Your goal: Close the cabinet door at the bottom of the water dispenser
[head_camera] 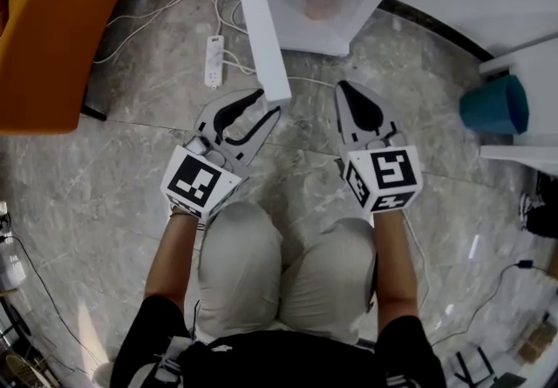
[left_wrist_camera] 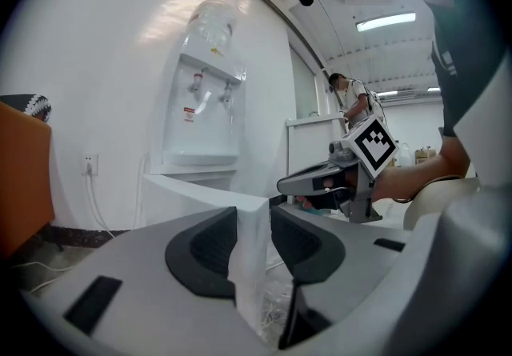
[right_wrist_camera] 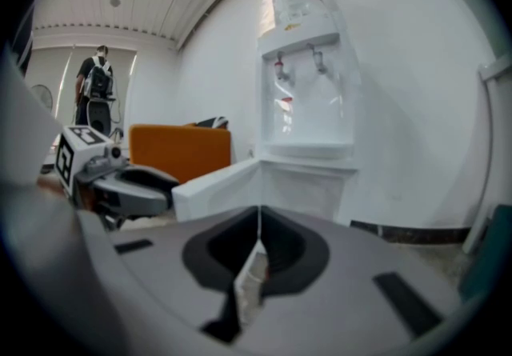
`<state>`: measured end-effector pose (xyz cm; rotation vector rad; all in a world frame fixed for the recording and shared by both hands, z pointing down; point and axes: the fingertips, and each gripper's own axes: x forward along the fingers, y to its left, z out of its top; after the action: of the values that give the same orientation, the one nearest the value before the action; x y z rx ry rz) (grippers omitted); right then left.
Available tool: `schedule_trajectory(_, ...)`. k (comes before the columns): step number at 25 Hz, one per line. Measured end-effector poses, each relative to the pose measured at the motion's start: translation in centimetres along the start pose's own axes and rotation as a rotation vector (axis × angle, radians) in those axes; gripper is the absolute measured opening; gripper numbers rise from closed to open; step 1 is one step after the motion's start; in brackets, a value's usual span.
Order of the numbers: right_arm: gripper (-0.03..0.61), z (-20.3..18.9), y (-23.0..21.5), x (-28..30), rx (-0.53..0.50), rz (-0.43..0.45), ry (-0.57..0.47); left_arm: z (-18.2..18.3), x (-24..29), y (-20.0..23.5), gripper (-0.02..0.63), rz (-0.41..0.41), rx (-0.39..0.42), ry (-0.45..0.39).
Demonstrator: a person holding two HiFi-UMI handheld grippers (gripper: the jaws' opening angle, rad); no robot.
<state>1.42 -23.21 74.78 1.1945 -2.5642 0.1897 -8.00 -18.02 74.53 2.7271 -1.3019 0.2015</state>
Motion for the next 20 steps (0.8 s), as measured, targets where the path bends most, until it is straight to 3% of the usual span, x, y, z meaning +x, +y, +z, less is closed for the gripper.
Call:
schedule_trajectory(11,0.035,-0.4,-1.5,-0.9,0.014,-0.029,-0.004,0.5,3.8,-2.0,0.117,-0.077,0.028,-0.003)
schedule_trajectory(20,0.035,-0.7,-2.4,-1.4,-0.016,-0.065,0.001,1.0,6.7,-2.6,0.086,-0.088,0.033,-0.027)
